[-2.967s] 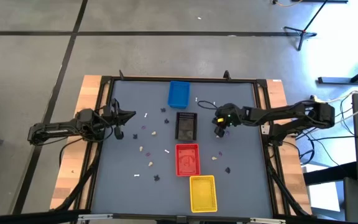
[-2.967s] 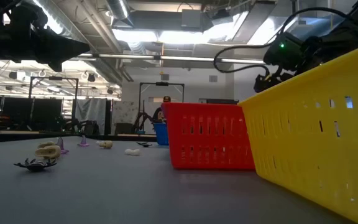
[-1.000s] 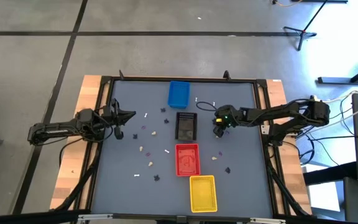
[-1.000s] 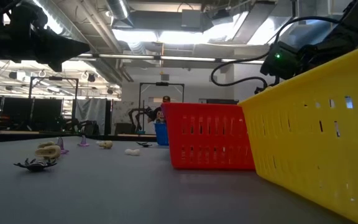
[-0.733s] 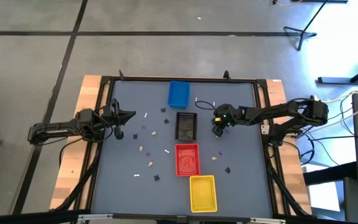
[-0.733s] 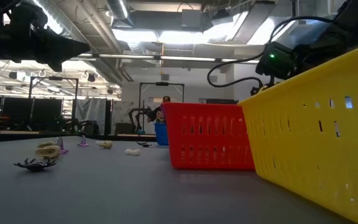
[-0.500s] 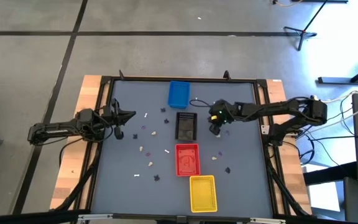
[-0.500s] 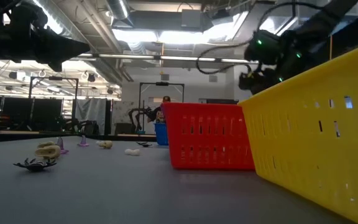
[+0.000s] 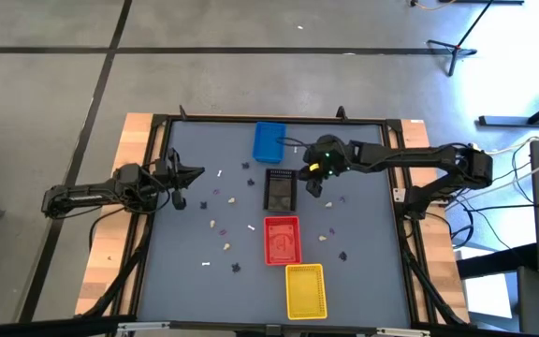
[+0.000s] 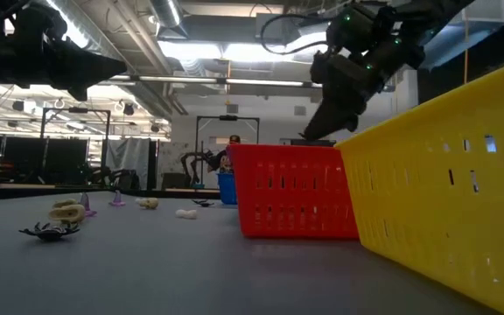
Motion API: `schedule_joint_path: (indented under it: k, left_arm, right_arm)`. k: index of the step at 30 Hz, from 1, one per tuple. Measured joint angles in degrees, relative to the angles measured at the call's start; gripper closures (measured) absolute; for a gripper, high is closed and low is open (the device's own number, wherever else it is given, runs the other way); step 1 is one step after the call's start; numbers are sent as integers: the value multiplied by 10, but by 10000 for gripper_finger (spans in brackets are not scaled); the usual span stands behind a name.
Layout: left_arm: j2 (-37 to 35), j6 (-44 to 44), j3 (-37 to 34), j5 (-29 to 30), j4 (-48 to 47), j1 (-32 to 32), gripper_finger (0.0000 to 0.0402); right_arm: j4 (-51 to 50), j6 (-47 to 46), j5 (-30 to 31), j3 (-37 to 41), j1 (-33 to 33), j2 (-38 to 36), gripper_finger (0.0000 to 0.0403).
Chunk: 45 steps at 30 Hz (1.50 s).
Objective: Sort Halloween decoration
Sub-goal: Put the black spider toy into the black bin
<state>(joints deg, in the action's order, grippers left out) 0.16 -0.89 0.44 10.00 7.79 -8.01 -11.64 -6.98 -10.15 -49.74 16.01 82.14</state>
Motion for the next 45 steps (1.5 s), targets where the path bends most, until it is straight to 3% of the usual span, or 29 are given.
schedule_joint_path:
  k: [10,19,30,35,45]
  left_arm:
    - [0,0,0,0,0,0,401]
    - [0,0,0,0,0,0,401]
    - [0,-7,0,30,0,0,397]
    - [0,-45,0,42,0,0,356]
    - [47,-65,0,65,55,0,268]
  right_arm:
    - [102,16,3,0,-61,73,307]
    - [123,19,55,0,-74,107,300]
    - [123,18,56,0,-74,107,186]
    - [121,17,56,0,-74,107,161]
    - [111,44,50,-1,-74,66,161]
